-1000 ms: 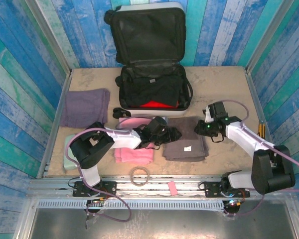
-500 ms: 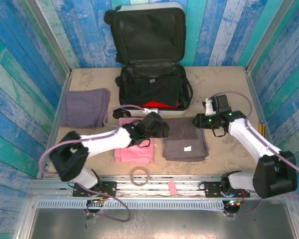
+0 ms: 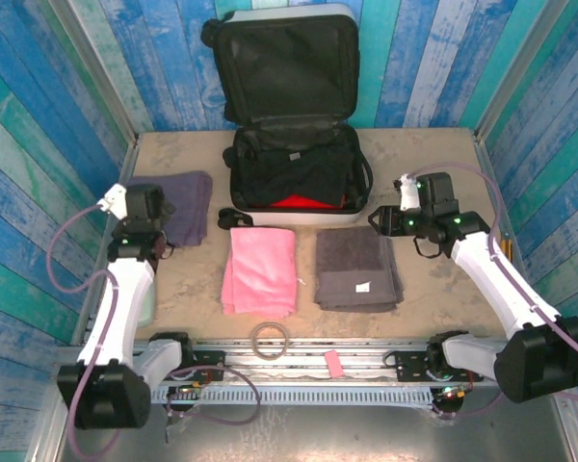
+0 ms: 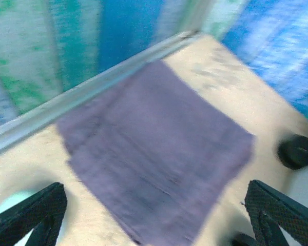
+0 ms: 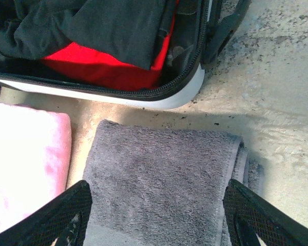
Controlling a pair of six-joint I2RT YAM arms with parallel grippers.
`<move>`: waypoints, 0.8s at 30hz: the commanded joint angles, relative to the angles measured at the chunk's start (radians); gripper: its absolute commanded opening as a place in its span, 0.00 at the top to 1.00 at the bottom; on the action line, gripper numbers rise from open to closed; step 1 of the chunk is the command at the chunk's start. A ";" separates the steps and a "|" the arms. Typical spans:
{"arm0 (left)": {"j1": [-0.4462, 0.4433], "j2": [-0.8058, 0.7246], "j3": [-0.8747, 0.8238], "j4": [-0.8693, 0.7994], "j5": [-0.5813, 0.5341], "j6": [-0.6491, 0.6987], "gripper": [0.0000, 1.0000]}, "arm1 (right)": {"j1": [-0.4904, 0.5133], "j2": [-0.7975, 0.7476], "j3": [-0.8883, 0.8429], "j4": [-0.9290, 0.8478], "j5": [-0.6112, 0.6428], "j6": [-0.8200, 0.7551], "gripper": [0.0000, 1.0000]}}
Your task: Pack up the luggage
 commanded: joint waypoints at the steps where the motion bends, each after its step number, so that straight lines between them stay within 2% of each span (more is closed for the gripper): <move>1: 0.089 0.129 0.023 -0.057 0.035 -0.060 0.07 | 0.006 0.030 0.011 0.036 -0.033 -0.022 0.29; 4: 0.146 0.266 0.051 -0.035 0.077 -0.118 0.07 | 0.006 0.069 0.027 0.041 -0.055 -0.037 0.28; 10: 0.203 0.468 0.084 0.018 0.104 -0.130 0.07 | 0.006 0.112 0.077 0.009 -0.069 -0.069 0.27; 15: 0.311 0.565 0.089 0.064 0.195 -0.125 0.07 | 0.006 0.119 0.086 0.009 -0.074 -0.068 0.27; 24: 0.351 0.695 0.127 0.086 0.288 -0.123 0.05 | 0.008 0.146 0.096 0.014 -0.085 -0.069 0.26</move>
